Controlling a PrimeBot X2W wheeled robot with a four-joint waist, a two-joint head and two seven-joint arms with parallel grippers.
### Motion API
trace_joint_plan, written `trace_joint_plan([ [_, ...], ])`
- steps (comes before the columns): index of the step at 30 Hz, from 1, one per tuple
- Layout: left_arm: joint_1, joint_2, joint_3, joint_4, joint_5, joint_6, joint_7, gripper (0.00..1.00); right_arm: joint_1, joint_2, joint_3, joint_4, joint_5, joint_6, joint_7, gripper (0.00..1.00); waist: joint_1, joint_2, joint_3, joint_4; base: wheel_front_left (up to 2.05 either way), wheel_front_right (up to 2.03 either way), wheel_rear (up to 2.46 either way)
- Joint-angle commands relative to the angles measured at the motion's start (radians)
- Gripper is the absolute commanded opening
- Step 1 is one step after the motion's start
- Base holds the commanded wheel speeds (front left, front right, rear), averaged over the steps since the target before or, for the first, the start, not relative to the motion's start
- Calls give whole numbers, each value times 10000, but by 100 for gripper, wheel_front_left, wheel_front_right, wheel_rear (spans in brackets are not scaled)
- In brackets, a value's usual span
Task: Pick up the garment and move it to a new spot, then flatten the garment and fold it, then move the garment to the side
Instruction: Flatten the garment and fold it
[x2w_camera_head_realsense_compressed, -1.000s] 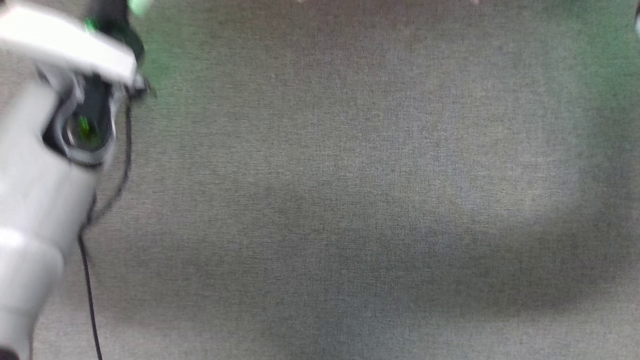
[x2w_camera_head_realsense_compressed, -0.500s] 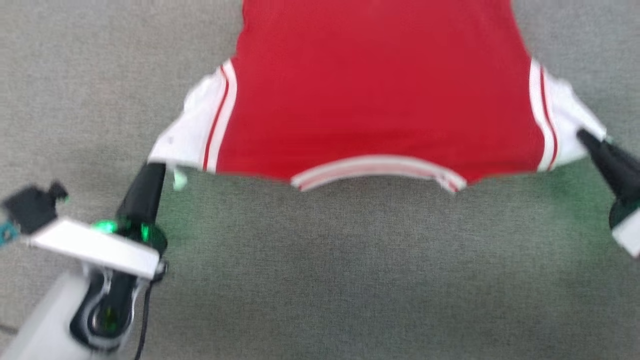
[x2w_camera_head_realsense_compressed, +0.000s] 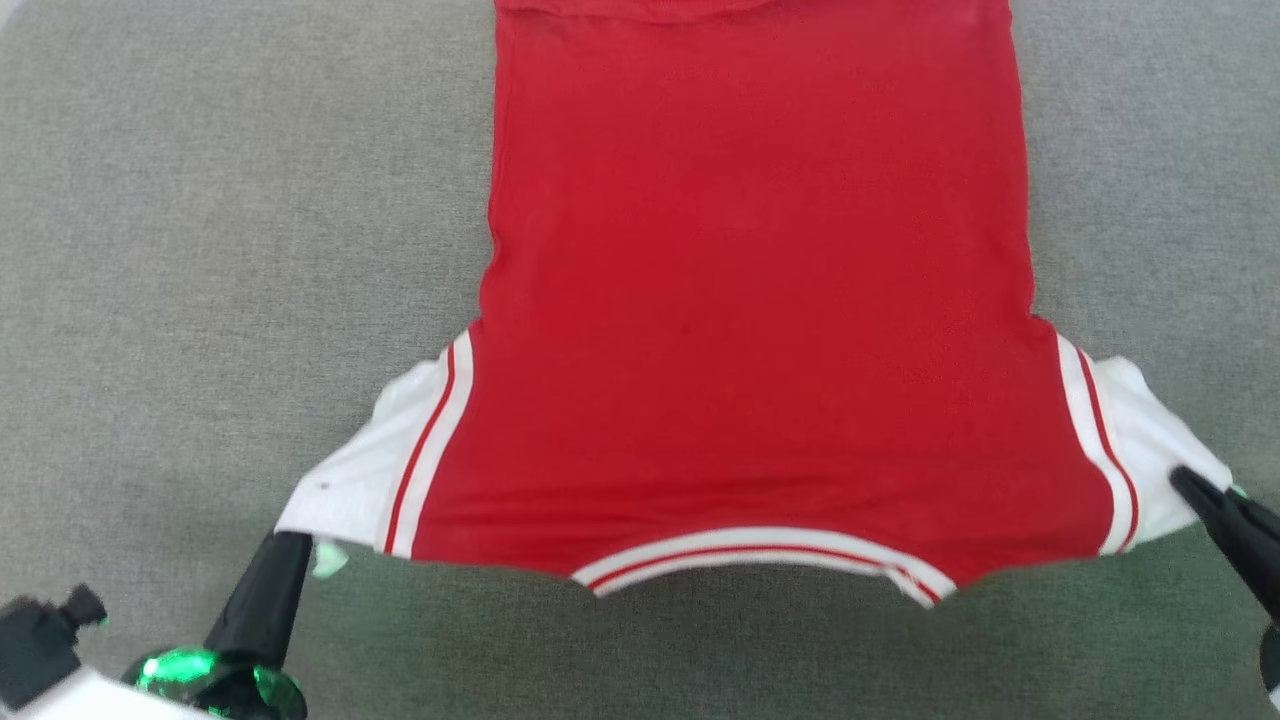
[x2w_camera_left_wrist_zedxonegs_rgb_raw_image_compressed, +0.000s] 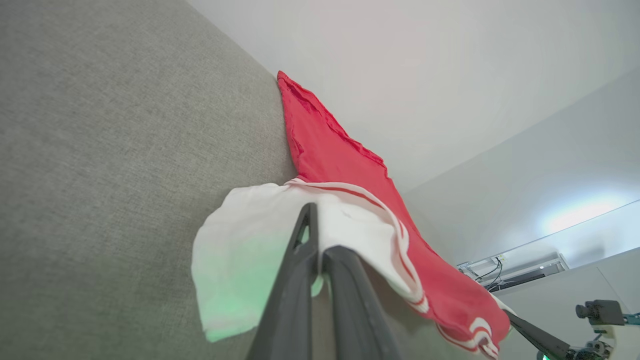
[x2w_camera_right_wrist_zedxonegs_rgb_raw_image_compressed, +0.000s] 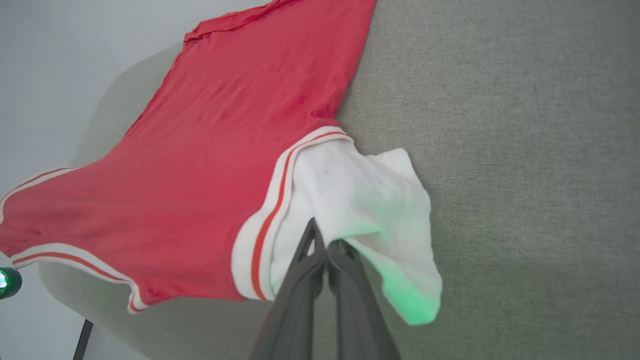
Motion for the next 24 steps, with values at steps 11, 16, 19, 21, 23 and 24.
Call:
trace_joint_plan([
  [11, -32, -408, -289, 250, 318, 10, 25, 0, 23, 67, 158, 36, 224, -6, 677, 0, 0, 0, -124, -16, 0, 0, 0],
  [16, -926, -760, -1222, 1284, 209, 10, 241, 0, -320, -255, 912, 1406, 299, -4, 736, 0, 0, 0, -134, 141, 0, 0, 0],
  [19, -1454, -937, -1753, 2053, 192, 10, 319, 0, -421, -430, 1329, 2211, 186, -4, 512, 0, 0, 0, -95, 294, 0, 0, 0],
  [21, -1748, -1073, -1997, 2450, 14, 9, 264, 0, -450, -552, 1599, 2765, 109, -4, 289, 0, 0, 0, -69, 352, 0, 0, 0],
  [23, -1957, -1114, -2240, 2814, 0, 9, 225, 0, -549, -691, 1935, 3279, 41, -4, 70, 0, 0, 0, -36, 402, 0, 0, 0],
  [24, -2052, -1130, -2353, 2988, -32, 9, 218, 0, -582, -722, 2058, 3547, -5, -9, -56, 0, 0, 0, -22, 415, 0, 0, 0],
])
